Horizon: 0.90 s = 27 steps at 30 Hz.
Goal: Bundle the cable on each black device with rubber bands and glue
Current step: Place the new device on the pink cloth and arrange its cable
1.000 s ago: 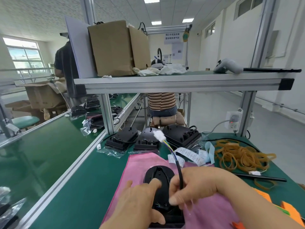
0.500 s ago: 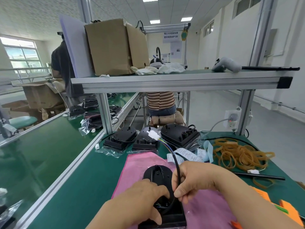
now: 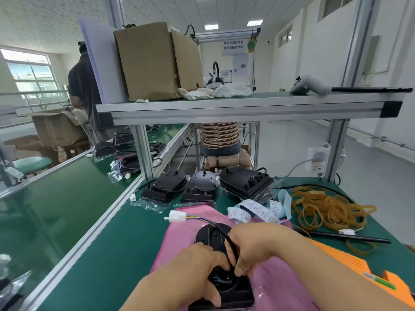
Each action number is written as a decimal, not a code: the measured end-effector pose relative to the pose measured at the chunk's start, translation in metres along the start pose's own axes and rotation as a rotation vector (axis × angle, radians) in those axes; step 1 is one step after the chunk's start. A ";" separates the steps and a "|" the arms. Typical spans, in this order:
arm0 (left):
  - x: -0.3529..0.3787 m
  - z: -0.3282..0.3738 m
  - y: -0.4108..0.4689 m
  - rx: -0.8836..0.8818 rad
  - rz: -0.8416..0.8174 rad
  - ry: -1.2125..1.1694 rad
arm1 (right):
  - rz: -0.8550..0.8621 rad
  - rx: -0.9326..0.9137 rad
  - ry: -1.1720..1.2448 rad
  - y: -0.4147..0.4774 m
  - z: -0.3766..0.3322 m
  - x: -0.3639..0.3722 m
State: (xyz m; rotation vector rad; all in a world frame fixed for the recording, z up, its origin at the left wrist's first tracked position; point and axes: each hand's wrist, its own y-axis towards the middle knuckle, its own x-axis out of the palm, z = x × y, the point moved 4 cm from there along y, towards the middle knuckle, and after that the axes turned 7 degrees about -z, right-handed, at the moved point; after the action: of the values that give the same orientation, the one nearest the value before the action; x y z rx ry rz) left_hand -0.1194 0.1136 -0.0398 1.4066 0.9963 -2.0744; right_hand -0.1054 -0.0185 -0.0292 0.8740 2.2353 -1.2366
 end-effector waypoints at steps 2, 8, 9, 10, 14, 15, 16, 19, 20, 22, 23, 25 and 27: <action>0.000 0.000 0.001 -0.010 0.000 0.003 | 0.034 -0.010 -0.001 0.002 -0.001 -0.001; -0.001 0.003 0.000 -0.027 -0.019 0.007 | 0.121 -0.041 -0.081 0.013 0.003 0.000; -0.001 0.003 0.000 -0.034 -0.024 0.004 | 0.134 -0.040 -0.084 0.014 0.007 0.000; -0.001 0.003 -0.001 -0.041 -0.027 0.000 | 0.156 -0.035 -0.089 0.016 0.011 -0.001; -0.001 0.004 -0.001 -0.045 -0.046 -0.018 | 0.149 0.073 0.052 0.019 0.029 -0.004; -0.001 0.004 -0.001 -0.045 -0.048 -0.023 | 0.127 0.097 0.140 0.020 0.033 -0.003; -0.001 0.001 -0.001 -0.049 -0.044 -0.042 | 0.106 0.110 0.235 0.021 0.036 -0.002; 0.000 -0.005 -0.003 -0.083 -0.036 -0.130 | 0.082 0.097 0.462 0.024 0.042 0.000; 0.001 -0.007 -0.004 -0.080 -0.041 -0.144 | 0.094 0.097 0.487 0.025 0.043 -0.001; 0.002 -0.012 -0.007 -0.072 -0.013 -0.193 | 0.143 0.113 0.472 0.027 0.043 -0.001; 0.001 -0.015 -0.008 -0.067 0.041 -0.226 | 0.171 0.125 0.447 0.029 0.042 -0.001; 0.001 -0.023 -0.004 -0.080 0.219 -0.252 | 0.230 0.142 0.396 0.031 0.040 0.001; 0.005 -0.030 0.004 -0.115 0.357 -0.274 | 0.302 0.149 0.338 0.033 0.038 0.000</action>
State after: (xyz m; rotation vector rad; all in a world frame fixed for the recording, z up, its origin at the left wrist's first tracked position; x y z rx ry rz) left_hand -0.1004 0.1339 -0.0528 1.1113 0.6838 -1.8498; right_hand -0.0797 -0.0374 -0.0678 1.5146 2.1649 -1.1924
